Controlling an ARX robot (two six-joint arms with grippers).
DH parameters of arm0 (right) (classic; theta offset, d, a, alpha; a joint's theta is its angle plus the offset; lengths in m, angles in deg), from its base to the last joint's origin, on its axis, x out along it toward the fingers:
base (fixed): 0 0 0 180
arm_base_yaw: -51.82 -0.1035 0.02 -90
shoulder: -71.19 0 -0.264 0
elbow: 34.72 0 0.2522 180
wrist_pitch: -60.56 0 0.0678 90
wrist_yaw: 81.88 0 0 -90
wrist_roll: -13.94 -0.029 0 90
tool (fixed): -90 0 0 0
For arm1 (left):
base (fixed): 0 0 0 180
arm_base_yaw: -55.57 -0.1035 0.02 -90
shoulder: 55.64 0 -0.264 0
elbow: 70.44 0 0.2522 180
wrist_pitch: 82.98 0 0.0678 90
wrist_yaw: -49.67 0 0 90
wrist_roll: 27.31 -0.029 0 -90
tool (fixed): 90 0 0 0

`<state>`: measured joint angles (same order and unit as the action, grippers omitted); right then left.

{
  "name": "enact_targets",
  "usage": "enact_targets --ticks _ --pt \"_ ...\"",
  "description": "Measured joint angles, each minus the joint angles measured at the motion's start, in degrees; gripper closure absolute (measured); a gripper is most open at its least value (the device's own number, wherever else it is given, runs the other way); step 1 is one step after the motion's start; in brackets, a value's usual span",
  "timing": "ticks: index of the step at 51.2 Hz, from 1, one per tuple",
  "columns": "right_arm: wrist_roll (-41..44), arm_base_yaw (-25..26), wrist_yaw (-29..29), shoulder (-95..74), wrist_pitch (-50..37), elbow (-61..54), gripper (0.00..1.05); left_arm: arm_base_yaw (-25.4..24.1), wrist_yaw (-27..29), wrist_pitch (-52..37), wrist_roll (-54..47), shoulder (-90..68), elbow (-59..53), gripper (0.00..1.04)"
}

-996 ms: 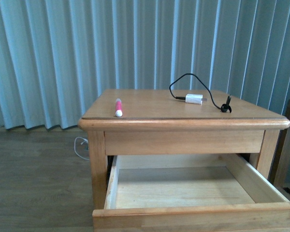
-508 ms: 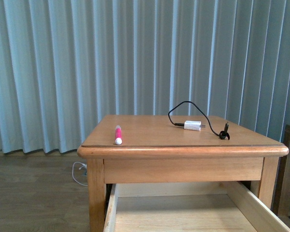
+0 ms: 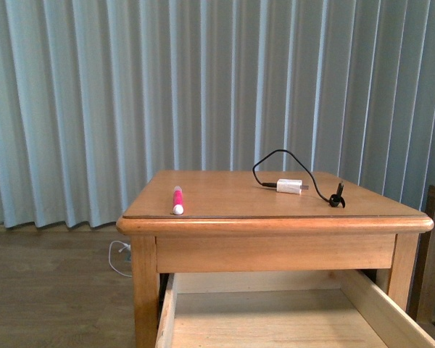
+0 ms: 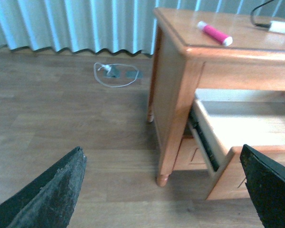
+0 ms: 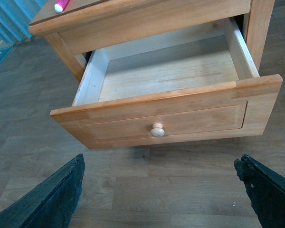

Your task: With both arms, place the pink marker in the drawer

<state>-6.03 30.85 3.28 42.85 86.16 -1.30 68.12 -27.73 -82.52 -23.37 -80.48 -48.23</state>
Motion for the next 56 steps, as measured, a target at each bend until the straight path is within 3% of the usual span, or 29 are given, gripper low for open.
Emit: enact_targets --ticks 9,18,35,56 --pt "0.0 0.0 0.0 0.0 0.0 0.0 0.08 2.7 -1.1 -12.5 -2.4 -25.7 14.1 0.06" --pt "0.0 0.0 0.0 0.0 0.0 0.0 0.08 3.6 -1.8 -14.0 -3.7 -43.5 27.2 0.06" --pt "0.0 0.0 0.0 0.0 0.0 0.0 0.08 2.5 -0.3 -3.8 -2.1 -70.4 57.7 0.06" --pt "0.0 0.0 0.0 0.0 0.0 0.0 0.08 4.8 0.9 8.2 -2.5 -88.6 81.0 0.06"
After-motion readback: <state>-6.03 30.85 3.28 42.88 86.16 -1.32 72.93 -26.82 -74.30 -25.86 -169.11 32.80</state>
